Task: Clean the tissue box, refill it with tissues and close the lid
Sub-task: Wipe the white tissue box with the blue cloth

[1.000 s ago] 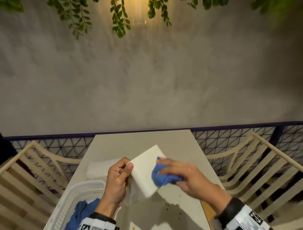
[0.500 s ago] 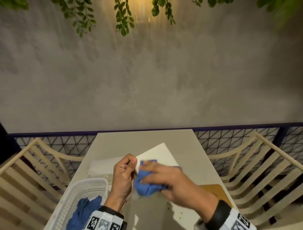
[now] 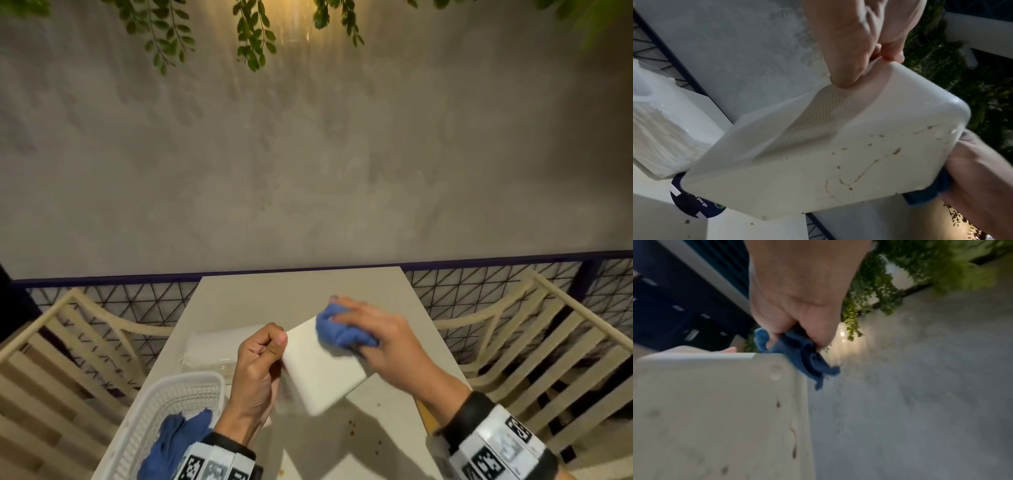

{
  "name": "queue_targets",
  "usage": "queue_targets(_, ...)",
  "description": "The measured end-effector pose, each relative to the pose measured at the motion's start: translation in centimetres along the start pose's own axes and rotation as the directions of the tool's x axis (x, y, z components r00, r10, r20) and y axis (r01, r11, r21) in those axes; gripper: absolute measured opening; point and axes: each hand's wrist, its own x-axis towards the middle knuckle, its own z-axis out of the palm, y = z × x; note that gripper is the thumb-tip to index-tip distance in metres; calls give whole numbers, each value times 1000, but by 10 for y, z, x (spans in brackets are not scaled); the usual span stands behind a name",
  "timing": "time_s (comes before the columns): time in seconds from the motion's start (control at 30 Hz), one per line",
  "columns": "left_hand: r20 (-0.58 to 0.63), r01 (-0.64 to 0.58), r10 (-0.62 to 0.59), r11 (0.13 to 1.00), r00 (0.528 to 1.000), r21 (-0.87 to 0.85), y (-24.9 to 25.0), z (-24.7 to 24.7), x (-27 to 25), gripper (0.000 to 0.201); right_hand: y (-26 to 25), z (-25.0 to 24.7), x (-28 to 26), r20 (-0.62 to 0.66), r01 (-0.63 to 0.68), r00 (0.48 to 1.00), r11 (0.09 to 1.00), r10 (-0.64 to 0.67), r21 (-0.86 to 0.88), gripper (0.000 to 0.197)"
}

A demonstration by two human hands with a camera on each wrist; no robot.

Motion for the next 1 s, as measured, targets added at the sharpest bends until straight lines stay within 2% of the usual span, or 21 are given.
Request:
queue_targets(0.03,-10,4,-4,1000,1000,-15,2,1,0,40,3,-6,7,-61,-140,987,985,146,101,31)
queue_targets(0.07,-29,4,-5,999,1000,-39,4,0,0,34,3,-9,15,-42,-265,958,935,282,236,26)
queue_targets(0.1,-58,8,-12,998,998,-68,5,-1,1,27,2,-10,21,30,-353,929,862,368,364,23)
queue_targets(0.13,-85,8,-16,995,996,-95,3,-5,2,25,1,-9,25,82,-388,916,809,394,442,21)
queue_targets(0.2,-104,25,-38,992,994,-126,3,-10,3,27,-5,-12,28,122,-364,929,810,348,460,17)
queue_targets(0.27,-61,62,-67,994,996,-85,3,-16,4,36,-9,-13,30,169,-331,943,848,286,414,19)
queue_targets(0.33,33,78,-84,987,996,142,7,-23,5,46,-12,-14,33,210,-328,940,879,268,346,21)
queue_targets(0.43,179,83,-193,868,965,489,15,-26,11,48,-14,-12,36,227,-320,936,918,268,235,24)
queue_targets(0.5,240,92,-292,789,926,607,18,-17,13,43,-19,-7,38,263,-292,933,943,245,161,22)
queue_targets(0.57,235,58,-291,733,928,677,18,-2,11,16,-24,6,37,272,-220,940,975,205,25,22)
queue_targets(0.6,212,55,-267,732,940,679,18,5,10,12,-25,14,34,228,-173,957,984,181,-51,23)
queue_targets(0.63,187,55,-239,743,953,667,16,9,10,20,-26,23,30,152,-121,979,988,134,-96,25)
queue_targets(0.67,163,49,-196,770,967,637,15,10,9,25,-29,31,23,76,-51,995,994,58,-94,27)
queue_targets(0.7,126,49,-155,797,980,602,13,9,9,21,-31,38,14,38,27,999,997,-24,-76,30)
queue_targets(0.73,103,56,-135,832,986,551,11,6,8,13,-32,44,3,48,105,994,993,-103,-60,32)
queue_targets(0.8,124,60,-128,894,984,444,9,-4,5,31,-26,45,-23,149,218,966,975,-210,-40,29)
queue_targets(0.83,131,58,-123,908,984,416,9,-9,2,41,-19,40,-32,168,208,965,978,-202,-20,28)
queue_targets(0.9,145,30,-90,929,985,369,7,-15,-4,56,-1,25,-35,56,54,997,998,-56,33,31)
queue_targets(0.97,140,20,-73,938,988,346,4,-12,-5,56,5,15,-20,-104,-66,992,997,71,48,29)
queue_targets(1.0,137,6,-56,940,989,340,3,-10,-6,55,0,16,-10,-129,-72,989,997,76,39,29)
